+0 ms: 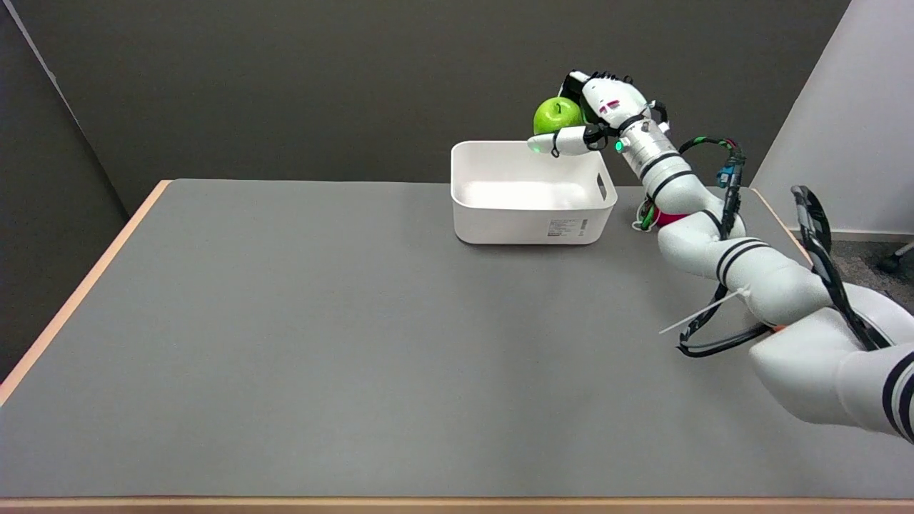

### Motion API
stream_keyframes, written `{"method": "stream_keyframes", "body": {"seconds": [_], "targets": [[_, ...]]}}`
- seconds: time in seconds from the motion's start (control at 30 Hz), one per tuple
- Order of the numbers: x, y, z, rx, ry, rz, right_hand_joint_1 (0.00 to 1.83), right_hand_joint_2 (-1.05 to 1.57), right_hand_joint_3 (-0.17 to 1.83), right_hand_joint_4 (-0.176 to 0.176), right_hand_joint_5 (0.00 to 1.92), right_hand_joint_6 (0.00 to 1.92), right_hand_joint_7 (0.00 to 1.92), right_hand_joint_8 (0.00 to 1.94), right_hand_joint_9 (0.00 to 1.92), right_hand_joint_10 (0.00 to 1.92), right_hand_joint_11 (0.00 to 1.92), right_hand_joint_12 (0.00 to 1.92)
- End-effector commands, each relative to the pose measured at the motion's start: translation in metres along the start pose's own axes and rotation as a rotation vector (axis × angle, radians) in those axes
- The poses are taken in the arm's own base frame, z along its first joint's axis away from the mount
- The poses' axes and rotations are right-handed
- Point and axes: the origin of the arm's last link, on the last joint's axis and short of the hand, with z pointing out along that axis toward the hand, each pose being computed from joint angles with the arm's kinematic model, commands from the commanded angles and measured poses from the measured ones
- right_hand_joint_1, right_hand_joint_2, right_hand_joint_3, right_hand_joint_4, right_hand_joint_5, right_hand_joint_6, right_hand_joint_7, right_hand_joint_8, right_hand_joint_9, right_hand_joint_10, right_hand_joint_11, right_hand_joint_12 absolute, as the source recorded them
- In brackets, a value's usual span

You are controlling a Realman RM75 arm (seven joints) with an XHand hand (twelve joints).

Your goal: Place the green apple into the white box.

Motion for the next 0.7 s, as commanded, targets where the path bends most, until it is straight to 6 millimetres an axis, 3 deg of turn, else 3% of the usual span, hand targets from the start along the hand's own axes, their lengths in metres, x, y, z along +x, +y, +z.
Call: {"method": "stream_keyframes", "body": {"seconds": [0.03, 0.1, 0.17, 0.2, 0.23, 0.3, 0.47, 0.6, 0.7], "targets": [[-0.021, 0.000, -0.004, -0.049, -0.063, 0.212, 1.05, 1.25, 0.31, -0.154, 0.43, 1.62, 0.51, 1.72, 0.68, 1.89, 0.31, 1.92], [-0.023, 0.003, -0.009, -0.061, -0.048, 0.283, 0.88, 0.82, 0.92, -0.031, 0.32, 0.89, 0.50, 1.24, 0.51, 1.65, 0.14, 1.87], [-0.023, 0.005, -0.014, -0.061, -0.044, 0.294, 0.64, 0.70, 0.97, 0.030, 0.21, 0.51, 0.33, 0.64, 0.30, 0.99, 0.14, 1.43], [-0.025, 0.006, -0.016, -0.060, -0.043, 0.298, 0.55, 0.66, 0.99, 0.049, 0.16, 0.40, 0.22, 0.42, 0.15, 0.75, 0.07, 1.24], [-0.025, 0.007, -0.019, -0.062, -0.039, 0.308, 0.50, 0.64, 0.99, 0.055, 0.13, 0.39, 0.14, 0.32, 0.04, 0.64, 0.00, 1.13], [-0.024, 0.010, -0.024, -0.060, -0.026, 0.332, 0.52, 0.60, 0.96, 0.057, 0.09, 0.40, 0.06, 0.21, 0.01, 0.37, 0.00, 0.96], [-0.024, 0.014, -0.041, -0.049, 0.006, 0.368, 0.54, 0.64, 0.87, 0.057, 0.11, 0.34, 0.00, 0.21, 0.00, 0.25, 0.00, 0.83], [-0.021, 0.017, -0.058, -0.033, 0.054, 0.406, 0.56, 0.59, 0.94, 0.057, 0.07, 0.41, 0.03, 0.13, 0.00, 0.23, 0.00, 0.83], [-0.005, 0.015, -0.070, 0.013, 0.147, 0.472, 0.56, 0.58, 0.94, 0.055, 0.07, 0.41, 0.03, 0.12, 0.00, 0.22, 0.00, 0.82]]}}
